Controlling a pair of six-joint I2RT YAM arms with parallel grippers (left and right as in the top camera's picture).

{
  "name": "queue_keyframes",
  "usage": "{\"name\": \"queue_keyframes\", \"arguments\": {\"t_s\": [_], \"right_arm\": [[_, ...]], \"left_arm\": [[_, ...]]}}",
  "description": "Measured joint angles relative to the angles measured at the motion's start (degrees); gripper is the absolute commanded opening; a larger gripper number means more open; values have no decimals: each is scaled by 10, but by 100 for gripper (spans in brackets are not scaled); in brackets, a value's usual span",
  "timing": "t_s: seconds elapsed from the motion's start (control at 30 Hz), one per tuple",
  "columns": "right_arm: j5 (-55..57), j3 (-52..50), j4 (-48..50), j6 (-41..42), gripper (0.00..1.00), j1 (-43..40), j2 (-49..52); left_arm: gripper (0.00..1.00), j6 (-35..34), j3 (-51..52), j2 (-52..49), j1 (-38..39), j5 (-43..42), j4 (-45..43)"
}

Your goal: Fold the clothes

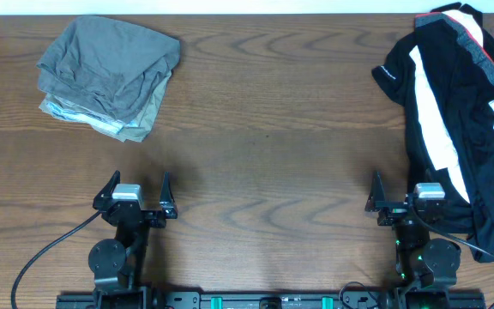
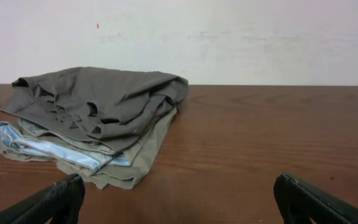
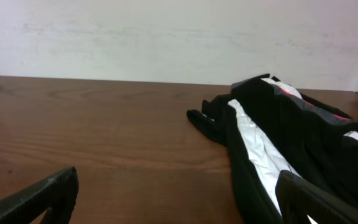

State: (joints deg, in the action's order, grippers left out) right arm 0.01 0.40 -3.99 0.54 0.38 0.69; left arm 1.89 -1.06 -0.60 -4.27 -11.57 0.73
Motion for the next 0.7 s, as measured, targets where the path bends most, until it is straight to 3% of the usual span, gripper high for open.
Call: {"name": "queue_keyframes", "arguments": {"t_s": [0.7], "right_arm": [[0,0,0,0,99,0,0]], "left_arm": [[98,0,0,0,0,0,0]]}}
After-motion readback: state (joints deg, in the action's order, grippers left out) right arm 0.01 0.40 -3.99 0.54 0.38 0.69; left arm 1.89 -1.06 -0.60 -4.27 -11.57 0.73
